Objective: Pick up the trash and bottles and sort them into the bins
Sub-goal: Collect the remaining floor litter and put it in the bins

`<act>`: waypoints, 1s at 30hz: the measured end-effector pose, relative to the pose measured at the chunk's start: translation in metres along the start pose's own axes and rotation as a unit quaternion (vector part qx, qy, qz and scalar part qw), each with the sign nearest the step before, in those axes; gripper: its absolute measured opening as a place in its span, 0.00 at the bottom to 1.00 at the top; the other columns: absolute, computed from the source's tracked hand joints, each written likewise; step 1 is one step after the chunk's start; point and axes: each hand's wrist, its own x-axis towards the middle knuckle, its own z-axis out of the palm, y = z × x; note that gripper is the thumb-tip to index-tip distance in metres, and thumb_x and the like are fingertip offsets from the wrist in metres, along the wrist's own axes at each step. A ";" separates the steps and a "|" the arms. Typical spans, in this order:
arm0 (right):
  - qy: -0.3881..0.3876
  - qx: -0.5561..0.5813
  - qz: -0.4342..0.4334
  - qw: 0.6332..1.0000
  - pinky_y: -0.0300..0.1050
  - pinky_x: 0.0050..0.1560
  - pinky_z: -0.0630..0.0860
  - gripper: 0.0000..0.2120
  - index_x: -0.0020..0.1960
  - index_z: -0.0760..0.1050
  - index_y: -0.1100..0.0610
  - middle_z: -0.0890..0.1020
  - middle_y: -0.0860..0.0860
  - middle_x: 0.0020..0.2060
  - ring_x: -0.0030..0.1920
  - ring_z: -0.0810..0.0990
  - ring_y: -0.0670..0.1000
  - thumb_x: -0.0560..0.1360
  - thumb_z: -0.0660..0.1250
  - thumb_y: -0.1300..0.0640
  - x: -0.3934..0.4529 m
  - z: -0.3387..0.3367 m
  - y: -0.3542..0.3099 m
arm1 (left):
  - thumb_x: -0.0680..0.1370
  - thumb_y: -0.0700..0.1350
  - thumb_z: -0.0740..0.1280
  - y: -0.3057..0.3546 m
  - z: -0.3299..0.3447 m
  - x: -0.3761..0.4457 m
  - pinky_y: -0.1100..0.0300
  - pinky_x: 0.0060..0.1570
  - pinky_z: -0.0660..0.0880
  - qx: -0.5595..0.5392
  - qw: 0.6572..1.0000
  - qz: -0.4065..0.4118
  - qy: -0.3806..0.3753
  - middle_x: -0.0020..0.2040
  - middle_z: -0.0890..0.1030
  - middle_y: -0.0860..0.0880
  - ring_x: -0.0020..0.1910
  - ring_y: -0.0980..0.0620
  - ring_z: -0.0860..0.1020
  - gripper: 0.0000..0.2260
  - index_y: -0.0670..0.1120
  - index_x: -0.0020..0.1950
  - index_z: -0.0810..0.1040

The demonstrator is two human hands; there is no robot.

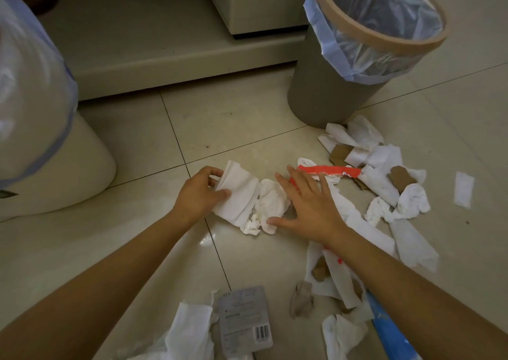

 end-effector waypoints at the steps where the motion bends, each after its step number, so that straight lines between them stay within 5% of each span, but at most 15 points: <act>1: 0.011 0.029 0.014 0.999 0.58 0.73 0.39 0.48 0.76 0.39 0.42 0.42 0.48 0.77 0.77 0.43 0.53 0.65 0.53 0.22 -0.003 -0.001 -0.006 | 0.73 0.44 0.71 0.000 -0.001 0.000 0.53 0.48 0.77 0.000 1.000 0.000 0.001 0.45 0.76 0.56 0.44 0.56 0.75 0.15 0.53 0.57 0.72; 8: -0.020 0.040 0.043 0.998 0.57 0.73 0.49 0.49 0.76 0.39 0.44 0.40 0.55 0.77 0.76 0.47 0.60 0.67 0.60 0.27 -0.011 0.023 -0.058 | 0.73 0.44 0.71 -0.008 -0.008 -0.002 0.53 0.48 0.76 -0.001 1.000 0.000 0.018 0.44 0.76 0.55 0.44 0.54 0.76 0.15 0.52 0.57 0.73; 14: 0.024 0.000 0.031 0.999 0.58 0.59 0.69 0.28 0.72 0.62 0.47 0.63 0.59 0.72 0.66 0.68 0.63 0.74 0.62 0.44 -0.002 0.027 -0.066 | 0.74 0.46 0.70 -0.018 -0.015 -0.008 0.60 0.40 0.74 0.081 0.996 0.040 0.019 0.49 0.77 0.53 0.45 0.54 0.76 0.15 0.54 0.59 0.73; 20: 0.041 -0.012 -0.012 0.999 0.50 0.45 0.73 0.20 0.68 0.69 0.51 0.72 0.57 0.65 0.55 0.76 0.61 0.76 0.61 0.54 -0.004 0.018 -0.068 | 0.75 0.44 0.69 -0.020 -0.028 -0.023 0.58 0.43 0.76 0.143 0.984 0.101 0.040 0.50 0.79 0.56 0.43 0.56 0.77 0.14 0.58 0.58 0.74; 27: 0.068 -0.026 -0.068 0.995 0.42 0.20 0.71 0.21 0.50 0.80 0.53 0.81 0.57 0.47 0.31 0.78 0.56 0.58 0.79 0.58 -0.008 -0.003 -0.084 | 0.77 0.42 0.64 -0.012 -0.058 -0.051 0.54 0.40 0.77 0.271 0.931 0.222 0.101 0.53 0.80 0.54 0.45 0.51 0.79 0.14 0.56 0.60 0.74; 30: 0.112 0.000 -0.098 0.989 0.43 0.22 0.74 0.24 0.53 0.77 0.52 0.79 0.56 0.52 0.35 0.79 0.55 0.59 0.79 0.59 -0.006 -0.027 -0.095 | 0.74 0.39 0.68 -0.009 -0.080 -0.067 0.56 0.30 0.76 0.332 0.888 0.291 0.128 0.52 0.80 0.51 0.38 0.48 0.79 0.17 0.55 0.60 0.72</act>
